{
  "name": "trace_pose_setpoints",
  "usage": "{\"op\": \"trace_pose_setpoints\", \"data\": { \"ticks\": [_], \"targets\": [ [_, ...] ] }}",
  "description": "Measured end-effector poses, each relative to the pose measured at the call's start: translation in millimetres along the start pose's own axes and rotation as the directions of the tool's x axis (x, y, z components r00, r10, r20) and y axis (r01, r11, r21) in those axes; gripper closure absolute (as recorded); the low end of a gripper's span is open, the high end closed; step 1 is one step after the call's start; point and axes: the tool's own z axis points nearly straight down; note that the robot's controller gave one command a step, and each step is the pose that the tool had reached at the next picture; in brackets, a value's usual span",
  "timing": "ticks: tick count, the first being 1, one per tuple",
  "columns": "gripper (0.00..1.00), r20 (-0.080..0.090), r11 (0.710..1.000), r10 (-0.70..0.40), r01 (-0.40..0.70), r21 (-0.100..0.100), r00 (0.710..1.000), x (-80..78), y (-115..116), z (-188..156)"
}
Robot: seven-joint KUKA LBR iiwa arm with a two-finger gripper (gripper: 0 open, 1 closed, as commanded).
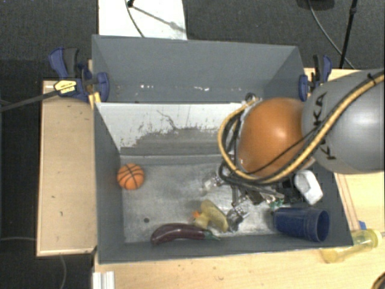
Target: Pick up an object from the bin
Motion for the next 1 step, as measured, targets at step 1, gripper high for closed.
{"op": "trace_pose_setpoints", "data": {
  "ticks": [1],
  "targets": [
    [1.00, -0.001, 0.999, -0.051, 0.051, 0.003, 0.999, 6.4, 0.1, 65.4]
  ]
}}
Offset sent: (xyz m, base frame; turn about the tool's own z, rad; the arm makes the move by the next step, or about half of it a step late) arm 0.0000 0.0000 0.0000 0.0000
